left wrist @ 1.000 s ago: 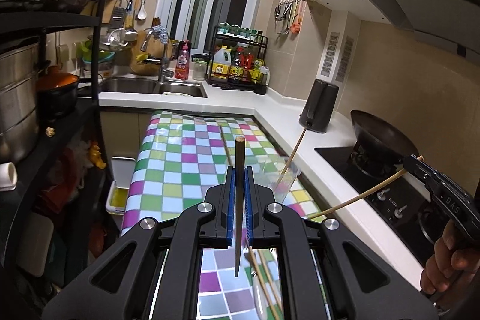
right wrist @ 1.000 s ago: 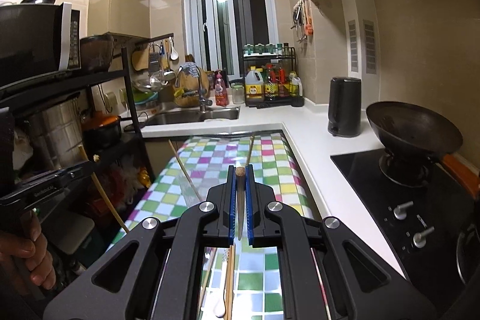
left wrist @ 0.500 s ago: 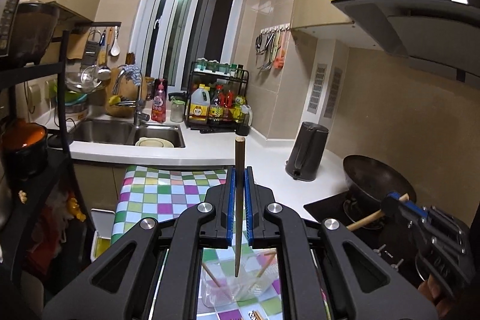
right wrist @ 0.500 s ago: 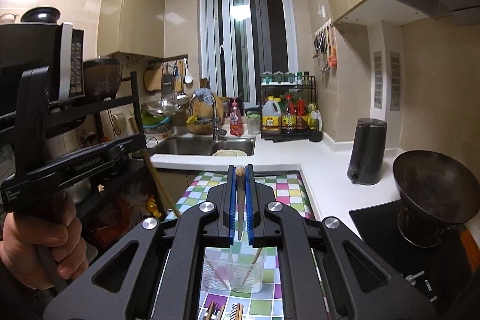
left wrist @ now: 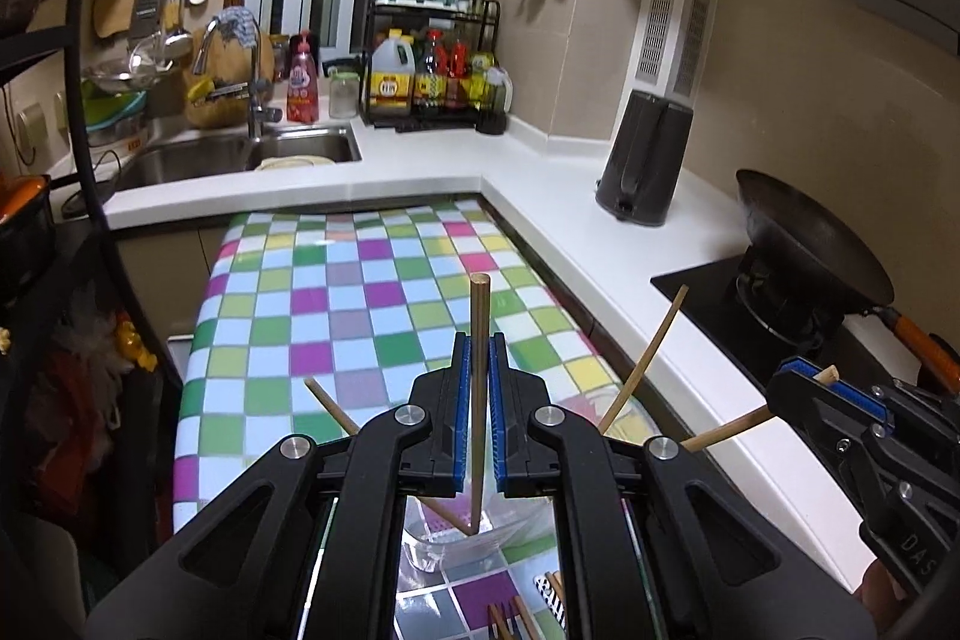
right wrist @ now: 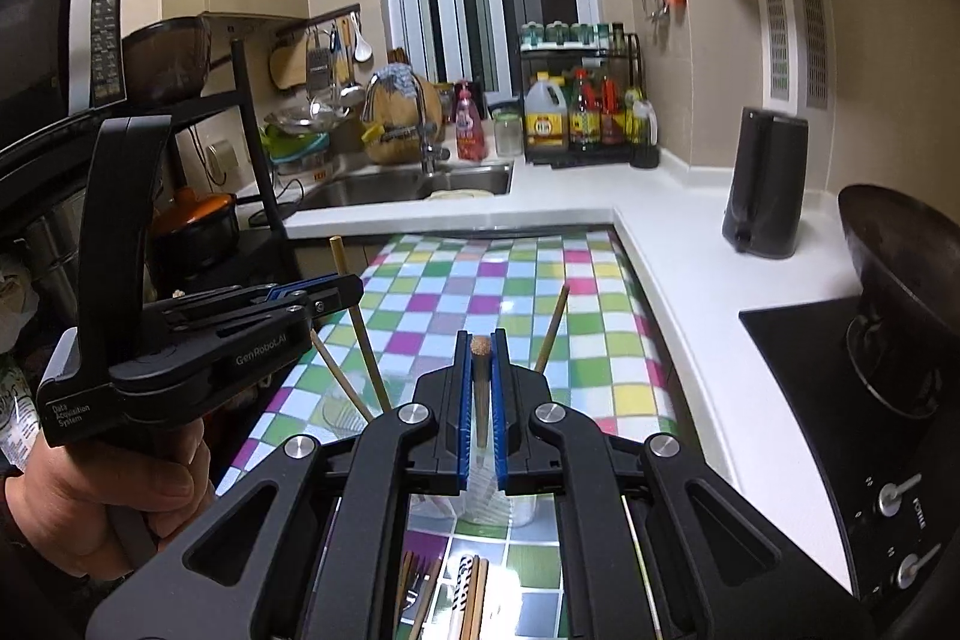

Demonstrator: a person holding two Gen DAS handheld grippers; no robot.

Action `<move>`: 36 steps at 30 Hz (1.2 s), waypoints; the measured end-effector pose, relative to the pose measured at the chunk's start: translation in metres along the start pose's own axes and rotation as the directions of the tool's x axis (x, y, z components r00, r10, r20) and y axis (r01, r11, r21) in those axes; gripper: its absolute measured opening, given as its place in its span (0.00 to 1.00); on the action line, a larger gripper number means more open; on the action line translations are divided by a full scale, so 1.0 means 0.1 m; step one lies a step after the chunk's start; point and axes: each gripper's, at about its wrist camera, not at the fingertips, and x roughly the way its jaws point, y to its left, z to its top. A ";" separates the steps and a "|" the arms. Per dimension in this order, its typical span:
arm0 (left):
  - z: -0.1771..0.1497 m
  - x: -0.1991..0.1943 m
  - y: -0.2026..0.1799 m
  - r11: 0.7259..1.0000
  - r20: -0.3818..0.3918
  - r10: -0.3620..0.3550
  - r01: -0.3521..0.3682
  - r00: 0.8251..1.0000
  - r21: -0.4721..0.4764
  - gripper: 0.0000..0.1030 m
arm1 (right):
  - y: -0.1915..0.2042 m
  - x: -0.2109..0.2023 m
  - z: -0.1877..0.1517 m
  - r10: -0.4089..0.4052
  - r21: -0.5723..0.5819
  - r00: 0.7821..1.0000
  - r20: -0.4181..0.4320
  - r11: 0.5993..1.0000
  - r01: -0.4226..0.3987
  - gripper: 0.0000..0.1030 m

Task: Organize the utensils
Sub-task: 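Open both tools to release the chopsticks into the container, then move both open tools back down to the remaining utensils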

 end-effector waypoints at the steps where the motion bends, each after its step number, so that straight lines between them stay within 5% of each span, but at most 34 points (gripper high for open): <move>1: -0.01 0.01 0.01 1.000 -0.012 0.000 0.000 1.000 -0.002 0.11 | 0.00 0.01 -0.01 -0.005 -0.001 1.000 -0.006 1.000 0.005 0.07; 4: 0.01 -0.06 0.01 1.000 0.002 0.011 -0.011 1.000 -0.003 0.30 | -0.03 -0.03 -0.03 -0.025 0.012 1.000 -0.004 1.000 0.025 0.20; 6: 0.06 -0.18 0.01 1.000 0.024 0.015 -0.015 1.000 -0.003 0.30 | -0.05 -0.12 -0.02 -0.048 0.020 0.999 0.009 0.999 0.048 0.27; 17: -0.03 -1.16 -0.01 0.999 0.182 0.035 -0.029 0.983 -0.037 0.31 | -0.03 -0.90 -0.18 -0.118 0.004 0.983 0.137 0.993 0.119 0.28; 24: -0.70 -1.43 -0.10 0.999 0.163 0.033 -0.030 0.986 -0.017 0.30 | -0.01 -1.24 -0.63 -0.117 0.028 0.981 0.155 0.993 0.114 0.27; 27: -1.06 -1.49 -0.15 0.999 0.152 0.036 -0.035 0.988 -0.008 0.21 | -0.04 -1.31 -0.88 -0.105 0.049 0.982 0.154 0.994 0.098 0.05; 28: -1.19 -1.49 -0.17 0.999 0.144 0.035 -0.035 0.989 -0.007 0.20 | -0.04 -1.31 -0.96 -0.106 0.055 0.983 0.149 0.994 0.099 0.04; 36: -2.17 -1.20 -0.28 0.999 0.008 0.026 -0.025 1.000 -0.037 0.18 | -0.05 -1.03 -1.85 -0.088 0.086 0.995 -0.037 0.992 0.091 0.08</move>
